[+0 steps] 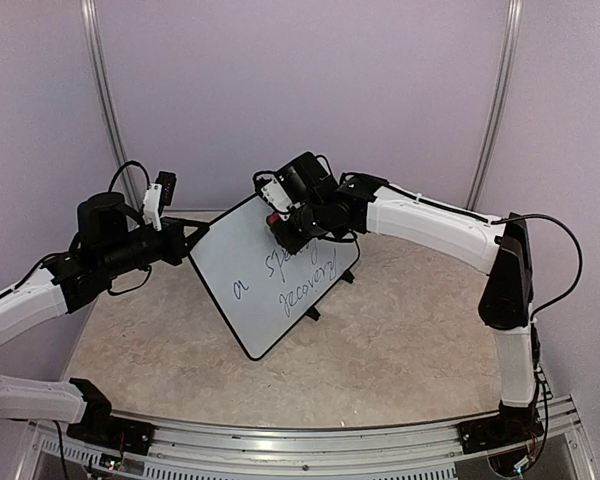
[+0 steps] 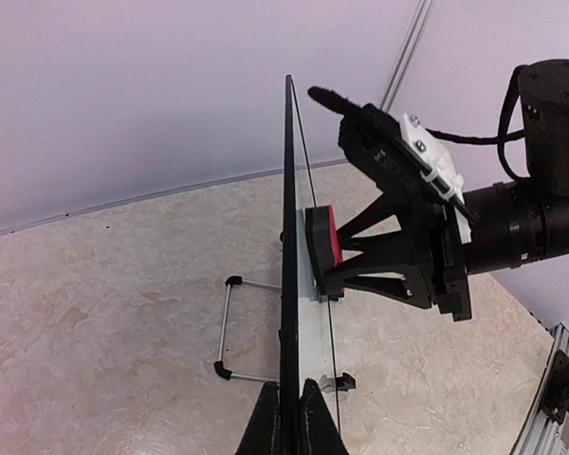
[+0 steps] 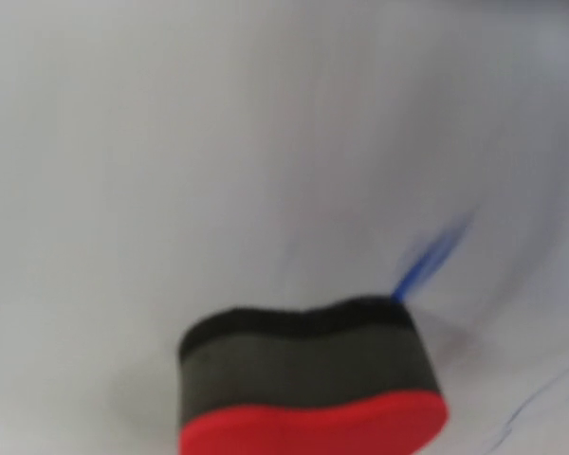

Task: Erase the whiteboard

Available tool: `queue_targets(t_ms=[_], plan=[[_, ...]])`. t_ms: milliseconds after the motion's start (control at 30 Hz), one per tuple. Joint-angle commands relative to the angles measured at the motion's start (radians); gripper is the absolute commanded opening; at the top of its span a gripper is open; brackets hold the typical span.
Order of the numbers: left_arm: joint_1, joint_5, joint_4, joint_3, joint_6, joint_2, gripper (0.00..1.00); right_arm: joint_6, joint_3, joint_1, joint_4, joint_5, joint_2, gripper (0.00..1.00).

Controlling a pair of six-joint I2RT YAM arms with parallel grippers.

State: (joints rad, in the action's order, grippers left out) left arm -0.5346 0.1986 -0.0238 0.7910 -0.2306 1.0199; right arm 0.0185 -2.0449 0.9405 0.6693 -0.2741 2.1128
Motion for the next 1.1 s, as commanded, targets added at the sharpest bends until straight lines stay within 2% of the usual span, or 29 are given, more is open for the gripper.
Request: queue_targets(t_ms=[0, 167, 433, 600, 733, 933, 1067], plan=[[-0.045, 0.139, -0.081, 0.006, 0.063, -0.035, 0.0, -0.039, -0.142, -0.01, -0.052, 0.024, 0.062, 0.28], [-0.045, 0.14, -0.081, 0.008, 0.065, -0.031, 0.0, -0.042, -0.159, -0.008, -0.052, 0.036, 0.075, 0.29], [-0.045, 0.143, -0.08, 0.007, 0.065, -0.036, 0.0, -0.022, 0.082, -0.013, -0.105, 0.006, 0.012, 0.29], [-0.045, 0.146, -0.08, 0.01, 0.064, -0.035, 0.0, 0.02, 0.142, -0.046, -0.107, 0.014, -0.004, 0.28], [-0.045, 0.142, -0.08, 0.008, 0.064, -0.037, 0.0, 0.012, 0.074, -0.055, -0.083, 0.025, 0.022, 0.28], [-0.047, 0.138, -0.077, 0.008, 0.067, -0.037, 0.0, -0.008, -0.153, -0.055, 0.011, 0.017, 0.118, 0.29], [-0.05, 0.135, -0.075, 0.008, 0.071, -0.038, 0.0, -0.008, -0.249, -0.055, 0.036, 0.01, 0.159, 0.29]])
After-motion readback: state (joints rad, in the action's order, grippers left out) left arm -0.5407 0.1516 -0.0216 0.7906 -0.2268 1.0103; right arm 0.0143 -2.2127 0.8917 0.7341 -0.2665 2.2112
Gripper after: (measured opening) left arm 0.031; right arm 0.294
